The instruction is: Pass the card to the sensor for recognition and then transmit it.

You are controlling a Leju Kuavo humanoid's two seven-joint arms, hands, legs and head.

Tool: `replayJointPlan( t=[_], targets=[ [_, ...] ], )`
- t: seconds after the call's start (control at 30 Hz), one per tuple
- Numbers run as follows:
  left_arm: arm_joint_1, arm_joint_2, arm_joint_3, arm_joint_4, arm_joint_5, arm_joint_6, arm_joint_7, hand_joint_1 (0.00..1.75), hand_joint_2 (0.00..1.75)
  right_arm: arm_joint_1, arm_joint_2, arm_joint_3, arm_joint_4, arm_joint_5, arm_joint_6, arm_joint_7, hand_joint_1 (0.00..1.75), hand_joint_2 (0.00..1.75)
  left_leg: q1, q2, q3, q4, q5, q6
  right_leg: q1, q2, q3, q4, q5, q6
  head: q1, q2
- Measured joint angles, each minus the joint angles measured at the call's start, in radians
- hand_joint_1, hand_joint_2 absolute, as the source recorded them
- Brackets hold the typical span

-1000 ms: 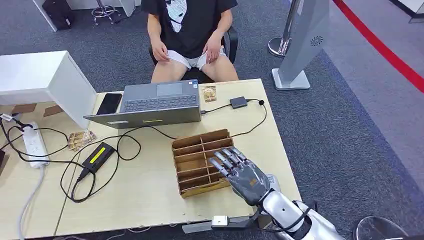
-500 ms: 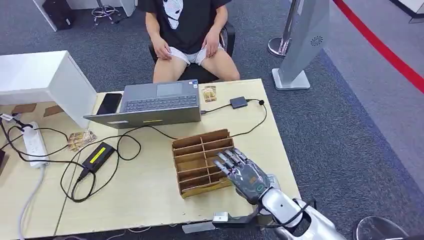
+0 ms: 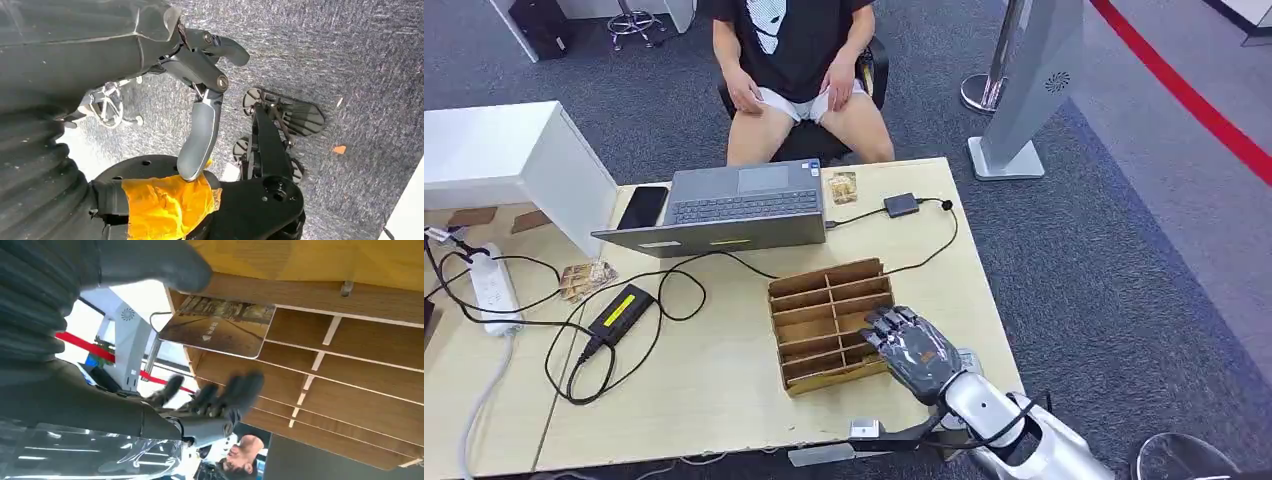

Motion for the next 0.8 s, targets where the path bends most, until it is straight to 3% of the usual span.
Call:
replayJointPlan(
  t=[0.13,0.43,0.53,0.8],
  targets=[
    [0.0,0.0,0.0,0.0,0.0,0.0,0.002,0.0,1.75,0.0,0.0,0.002,0.003,0.002,-0.01,-0.004,1.38,1.75,0.0,0.0,0.0,0.0,0.0,0.0,0.0,0.0,0.0,0.0,0.0,0.0,0.0,0.0],
    [-0.001,0.0,0.0,0.0,0.002,0.002,0.004,0.0,1.75,0.0,0.006,0.014,0.005,0.019,-0.02,0.003,1.57,1.75,0.0,0.0,0.0,0.0,0.0,0.0,0.0,0.0,0.0,0.0,0.0,0.0,0.0,0.0],
    [-0.001,0.0,0.0,0.0,0.002,0.002,0.006,0.0,1.75,0.0,0.008,0.016,0.005,0.023,-0.03,0.003,1.75,1.75,0.0,0.0,0.0,0.0,0.0,0.0,0.0,0.0,0.0,0.0,0.0,0.0,0.0,0.0],
    [-0.002,0.0,0.0,0.0,0.006,0.01,0.007,0.0,1.75,0.0,0.008,0.012,-0.057,0.053,-0.099,0.002,1.75,1.75,0.0,0.0,0.0,0.0,0.0,0.0,0.0,0.0,0.0,0.0,0.0,0.0,0.0,0.0]
  ],
)
